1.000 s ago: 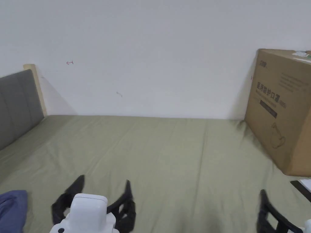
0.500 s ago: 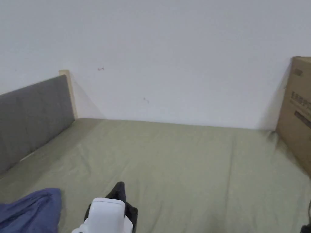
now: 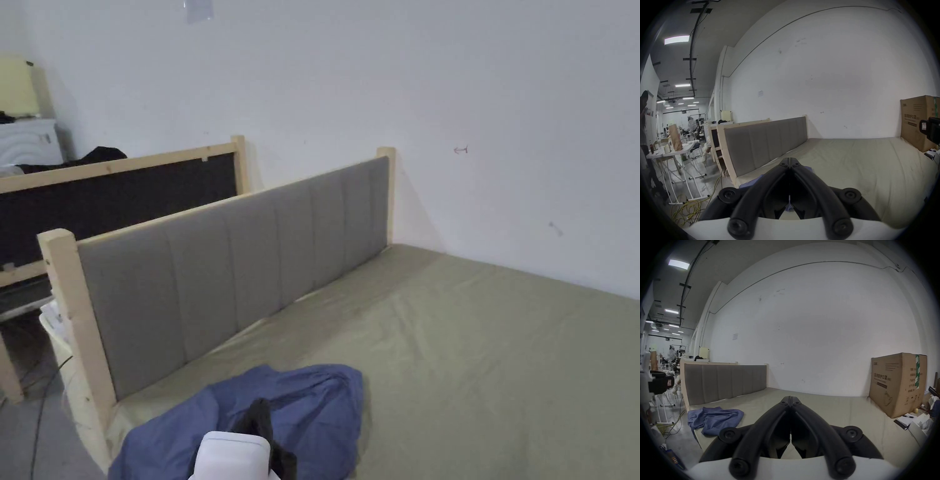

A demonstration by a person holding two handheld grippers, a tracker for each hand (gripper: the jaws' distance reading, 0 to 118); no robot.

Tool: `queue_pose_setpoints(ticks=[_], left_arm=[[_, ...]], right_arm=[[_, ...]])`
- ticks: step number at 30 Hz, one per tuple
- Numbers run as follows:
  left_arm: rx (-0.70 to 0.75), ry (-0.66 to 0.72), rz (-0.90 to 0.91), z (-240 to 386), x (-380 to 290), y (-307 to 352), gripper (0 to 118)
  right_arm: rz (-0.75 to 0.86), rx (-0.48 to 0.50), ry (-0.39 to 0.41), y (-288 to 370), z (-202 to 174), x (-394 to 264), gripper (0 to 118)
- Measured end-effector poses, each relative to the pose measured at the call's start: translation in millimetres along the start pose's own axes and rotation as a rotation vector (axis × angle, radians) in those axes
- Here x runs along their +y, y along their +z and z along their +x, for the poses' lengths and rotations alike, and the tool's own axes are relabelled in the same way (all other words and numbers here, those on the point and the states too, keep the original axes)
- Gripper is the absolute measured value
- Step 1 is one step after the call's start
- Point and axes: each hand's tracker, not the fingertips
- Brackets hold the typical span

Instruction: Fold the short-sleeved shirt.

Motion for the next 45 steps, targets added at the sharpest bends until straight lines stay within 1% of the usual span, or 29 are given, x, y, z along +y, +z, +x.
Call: queue_pose_setpoints(ticks=[4, 6, 7, 9, 11, 14, 15, 16, 17, 18, 20, 21, 23, 25, 28, 29, 30, 31, 32, 34, 36, 37, 38, 39, 40, 41, 42, 43, 45], left_arm=[[0.014, 0.013, -0.024, -7.5, -7.5, -13.3, 0], [0.063, 0.047, 0.019, -14.1, -0.4, -24.0, 0], [0.08, 0.077, 0.038, -17.8, 6.3, -35.4, 0], [0.031, 0.121, -0.005, -33.7, 22.0, -75.1, 0], [-0.08, 0.143, -0.175, -50.6, 34.2, -133.6, 0], [-0.269, 0.162, -0.587, -70.7, 15.5, -242.0, 0], [-0.313, 0.179, -0.693, -73.6, 7.7, -269.7, 0], [-0.301, 0.192, -0.77, -77.6, -9.3, -295.2, 0], [-0.262, 0.19, -0.828, -80.8, -26.4, -317.6, 4], [-0.233, 0.187, -0.871, -83.8, -41.4, -336.1, 21], [-0.21, 0.163, -0.933, -92.6, -81.1, -378.5, 83], [-0.174, 0.163, -0.936, -94.6, -93.2, -386.2, 95], [-0.147, 0.169, -0.945, -96.8, -117.6, -406.4, 103], [-0.142, 0.163, -0.966, -96.2, -137.4, -424.7, 103], [-0.124, 0.147, -1.112, -94.9, -173.2, -449.9, 103], [-0.116, 0.1, -1.163, -91.3, -183.9, -455.3, 103], [-0.106, 0.014, -1.149, -85.7, -187.8, -457.5, 106], [-0.121, -0.019, -1.1, -72.6, -175.9, -438.8, 107], [-0.108, -0.031, -1.093, -72.5, -177.4, -440.7, 109], [-0.107, 0.013, -1.121, -77.4, -180.8, -448.1, 111], [-0.113, 0.011, -1.127, -67.8, -164.3, -428.5, 110], [-0.108, 0.007, -1.126, -65.2, -163.2, -425.8, 106], [-0.098, 0.0, -1.122, -62.1, -159.3, -420.8, 94], [-0.076, -0.011, -1.101, -58.1, -145.6, -411.8, 72], [-0.044, -0.006, -1.077, -55.7, -139.4, -405.3, 44], [-0.013, -0.007, -1.045, -55.1, -131.2, -396.7, 4], [-0.044, 0.005, -1.036, -53.4, -124.2, -389.1, 4], [-0.032, -0.042, -1.017, -70.1, -134.8, -408.1, 4], [-0.087, -0.038, -0.991, -72.5, -113.3, -390.8, 4]], right_arm=[[-0.013, 0.023, 0.006, -5.0, 0.6, 4.3, 0], [-0.026, 0.027, 0.009, -6.3, 7.7, 10.2, 0], [-0.027, 0.029, 0.007, -5.9, 11.4, 11.7, 0], [-0.03, 0.035, 0.011, -7.4, 19.0, 13.8, 0], [-0.061, 0.028, 0.037, -12.0, 24.7, 16.0, 0], [-0.12, 0.03, 0.042, -19.0, 32.2, 15.6, 0], [-0.137, 0.035, 0.037, -20.6, 34.0, 14.5, 0], [-0.154, 0.04, 0.031, -22.6, 35.8, 12.6, 0], [-0.17, 0.043, 0.031, -25.0, 37.2, 9.9, 0], [-0.188, 0.042, 0.031, -28.8, 40.1, 5.6, 0], [-0.225, 0.038, 0.038, -36.1, 41.5, -1.5, 0], [-0.238, 0.035, 0.04, -39.7, 41.8, -5.0, 0], [-0.265, 0.036, 0.04, -48.9, 44.3, -14.1, 0], [-0.299, 0.032, 0.044, -55.3, 44.5, -21.5, 0], [-0.34, 0.038, 0.033, -63.2, 46.2, -32.5, 0], [-0.353, 0.041, 0.028, -65.1, 46.9, -36.2, 0], [-0.363, 0.042, 0.024, -66.4, 47.5, -39.4, 0], [-0.373, 0.041, 0.021, -67.7, 47.5, -41.9, 0], [-0.382, 0.04, 0.015, -68.9, 47.6, -43.7, 0], [-0.406, 0.027, -0.004, -71.2, 46.9, -43.7, 0], [-0.425, 0.016, -0.039, -72.1, 48.3, -42.0, 0], [-0.438, 0.012, -0.051, -72.3, 49.4, -40.1, 0], [-0.435, 0.017, -0.061, -71.7, 50.8, -37.9, 0], [-0.432, 0.015, -0.064, -70.0, 52.5, -35.0, 0], [-0.428, 0.01, -0.064, -67.6, 53.9, -31.6, 0], [-0.416, 0.001, -0.064, -63.8, 56.4, -26.7, 0], [-0.404, -0.007, -0.066, -59.1, 59.7, -23.0, 0], [-0.386, -0.011, -0.073, -54.1, 63.4, -17.4, 0], [-0.358, -0.017, -0.086, -44.4, 69.8, -6.8, 0]])
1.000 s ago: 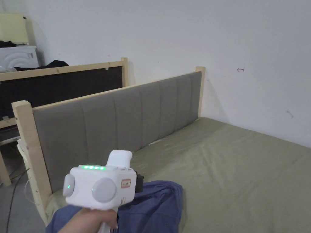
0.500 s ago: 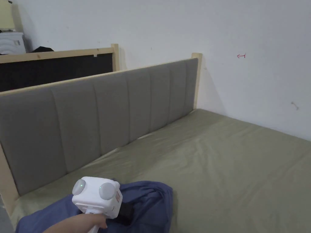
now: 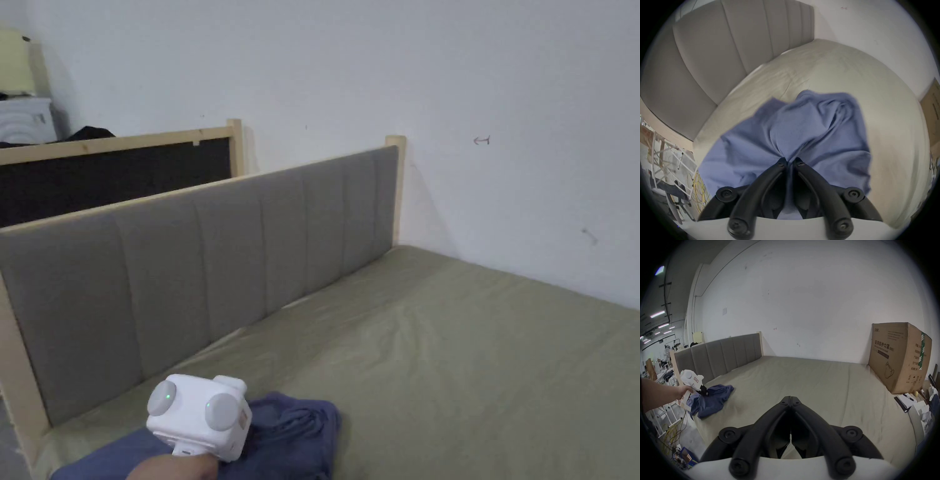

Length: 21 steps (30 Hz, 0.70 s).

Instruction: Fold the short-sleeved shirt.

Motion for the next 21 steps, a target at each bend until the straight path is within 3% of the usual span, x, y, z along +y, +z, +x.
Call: queue_pose_setpoints(ticks=[5, 10, 15, 21], left_arm=[[0.006, -0.046, 0.168, -14.5, 15.5, 107.3, 4], [-0.101, -0.103, 0.37, 0.0, 29.8, 253.3, 4], [-0.301, -0.257, 0.561, 72.8, 37.6, 386.0, 4], [-0.579, -0.431, 0.642, 209.7, 25.6, 466.4, 4]], right_arm=[[0.078, -0.017, -0.013, 40.1, 15.3, 14.5, 0], [0.141, -0.034, -0.032, 74.1, 29.9, 25.7, 0], [0.21, -0.066, -0.064, 102.1, 45.6, 34.1, 0], [0.272, -0.106, -0.095, 134.9, 67.6, 40.3, 0]])
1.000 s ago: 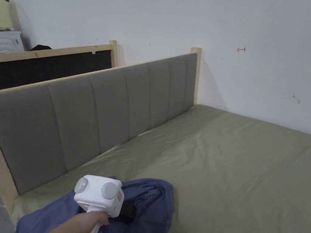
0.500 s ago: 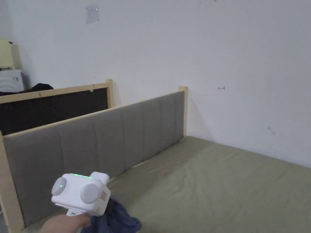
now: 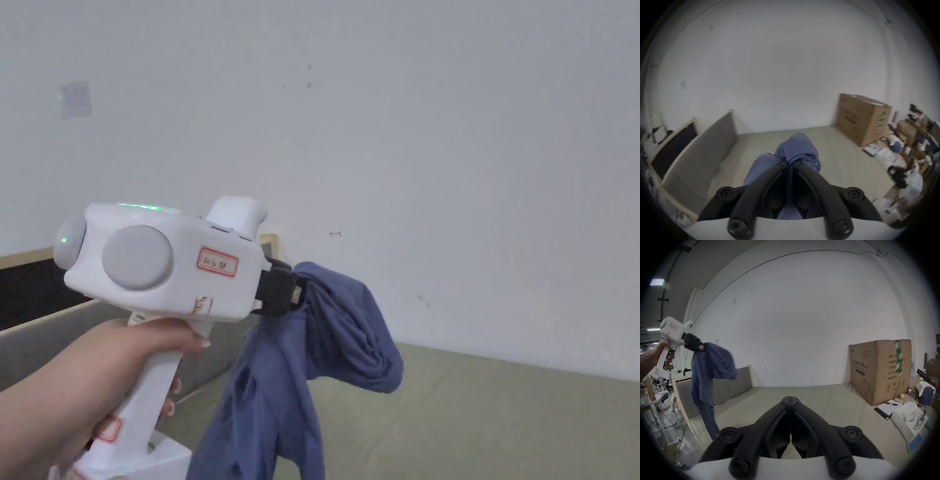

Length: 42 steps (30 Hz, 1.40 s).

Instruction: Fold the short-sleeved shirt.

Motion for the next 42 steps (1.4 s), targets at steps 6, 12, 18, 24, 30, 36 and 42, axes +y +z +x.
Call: queue_pose_setpoints(ticks=[6, 12, 18, 24, 30, 36, 42], left_arm=[[-0.485, 0.136, -0.169, 101.4, -15.3, -128.3, 4], [-0.515, 0.159, -0.453, 209.2, -137.3, -284.9, 4], [-0.595, 0.543, -0.75, 237.7, -277.7, -359.8, 67], [-0.447, 0.331, -0.486, 230.6, -248.8, -329.0, 106], [-0.202, 0.158, 0.008, 192.8, -181.6, -200.9, 106], [-0.014, 0.076, 0.48, 176.5, -214.8, -64.0, 106], [0.101, 0.139, 0.447, 166.0, -261.5, -13.9, 101]], right_arm=[[0.051, -0.096, 0.038, 28.0, 34.9, 2.3, 0], [-0.004, -0.197, 0.049, 43.3, 78.4, -16.7, 0], [-0.108, -0.269, -0.032, 49.2, 114.1, -41.0, 0], [-0.162, -0.322, -0.177, 43.1, 136.4, -50.9, 0], [-0.115, -0.309, -0.182, 39.9, 126.8, -40.5, 0], [0.089, -0.237, -0.11, 44.1, 99.7, -40.4, 0], [0.069, -0.296, -0.026, 38.0, 73.7, -55.8, 0]])
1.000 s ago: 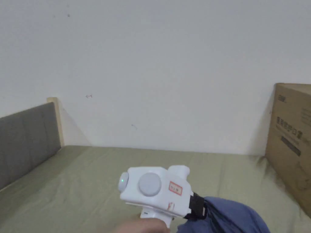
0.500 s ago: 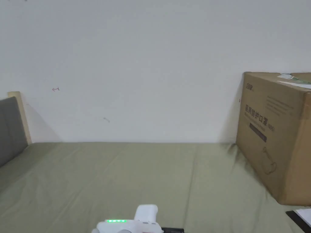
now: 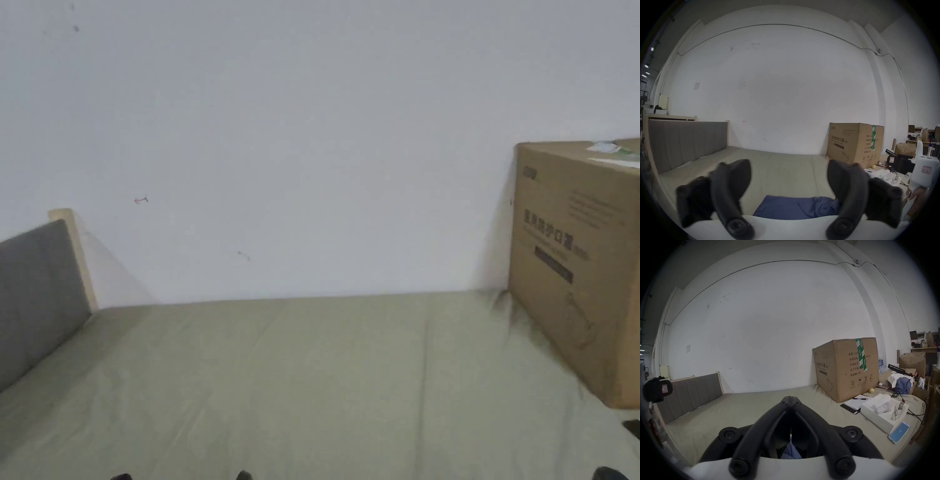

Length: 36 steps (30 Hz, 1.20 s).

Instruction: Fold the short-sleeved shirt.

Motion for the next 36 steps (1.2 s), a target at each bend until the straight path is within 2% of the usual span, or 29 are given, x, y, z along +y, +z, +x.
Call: queue_pose_setpoints(ticks=[1, 3, 4, 5, 7, 12, 13, 15, 17, 18, 20, 22, 23, 25, 28, 29, 30, 31, 32, 33, 36], left_arm=[[-0.006, -0.012, -0.007, -3.6, -4.4, 6.5, 88], [0.04, -0.108, -0.045, -3.4, -13.2, 6.0, 10], [0.088, -0.157, -0.076, -1.9, -18.0, 4.7, 0], [0.115, -0.163, -0.083, -3.6, -20.5, 4.3, 0], [0.029, -0.073, -0.111, -11.6, -20.0, 3.7, 0], [0.103, -0.008, -0.123, -17.4, -15.6, -4.4, 0], [0.103, 0.048, -0.112, -22.4, -8.3, -7.4, 0], [0.061, 0.138, -0.048, -36.6, 15.6, -16.1, 0], [0.065, 0.135, -0.053, -53.3, 41.4, -46.1, 0], [0.048, 0.133, -0.16, -63.1, 49.3, -70.6, 0], [0.033, 0.13, -0.503, -81.7, 52.2, -126.7, 0], [0.02, 0.127, -0.899, -98.0, 20.0, -179.6, 0], [-0.034, 0.125, -1.019, -104.3, -2.1, -202.1, 0], [-0.068, 0.142, -1.122, -114.0, -51.1, -224.6, 0], [0.063, 0.129, -1.252, -121.9, -110.7, -244.0, 0], [0.05, 0.154, -1.261, -125.3, -126.8, -247.7, 7], [0.051, 0.177, -1.257, -127.3, -139.3, -249.9, 27], [0.057, 0.198, -1.254, -132.6, -154.2, -252.3, 56], [0.073, 0.219, -1.28, -134.4, -166.1, -255.3, 92], [0.093, 0.225, -1.295, -135.0, -172.9, -257.7, 99], [0.128, 0.213, -1.256, -127.7, -184.4, -253.1, 99]], right_arm=[[-0.007, 0.004, -0.006, 0.8, -2.2, -1.7, 0], [-0.011, -0.005, 0.003, 0.5, -5.5, -4.9, 0], [-0.011, -0.013, 0.011, 1.0, -7.9, -5.0, 0], [-0.012, -0.012, 0.012, 1.1, -8.8, -4.6, 0], [-0.017, -0.006, 0.009, 0.4, -9.0, -2.5, 0], [-0.011, -0.006, 0.036, -1.1, -9.4, 2.3, 0], [-0.013, -0.008, 0.037, -1.5, -9.0, 5.5, 0], [-0.05, -0.024, 0.008, -2.1, -7.7, 15.5, 0], [-0.048, 0.017, -0.071, -2.7, -3.6, 24.4, 0], [-0.046, 0.023, -0.079, -3.5, -2.8, 28.6, 0], [-0.05, 0.02, -0.065, -7.3, -4.2, 31.7, 0], [-0.096, 0.033, -0.05, -12.8, -6.6, 31.5, 0], [-0.142, 0.062, -0.058, -15.4, -6.9, 31.0, 0], [-0.184, 0.107, -0.089, -18.7, -6.8, 26.5, 0], [-0.214, 0.11, -0.06, -23.9, -7.8, 14.8, 0], [-0.233, 0.102, -0.035, -25.9, -8.2, 10.7, 0], [-0.25, 0.096, -0.019, -27.6, -8.0, 7.1, 0], [-0.265, 0.095, -0.013, -30.0, -7.1, 3.8, 0], [-0.278, 0.097, -0.012, -32.4, -5.6, 0.8, 0], [-0.292, 0.099, -0.013, -34.6, -4.3, -1.6, 0], [-0.328, 0.092, -0.012, -40.5, -2.8, -9.1, 0]])
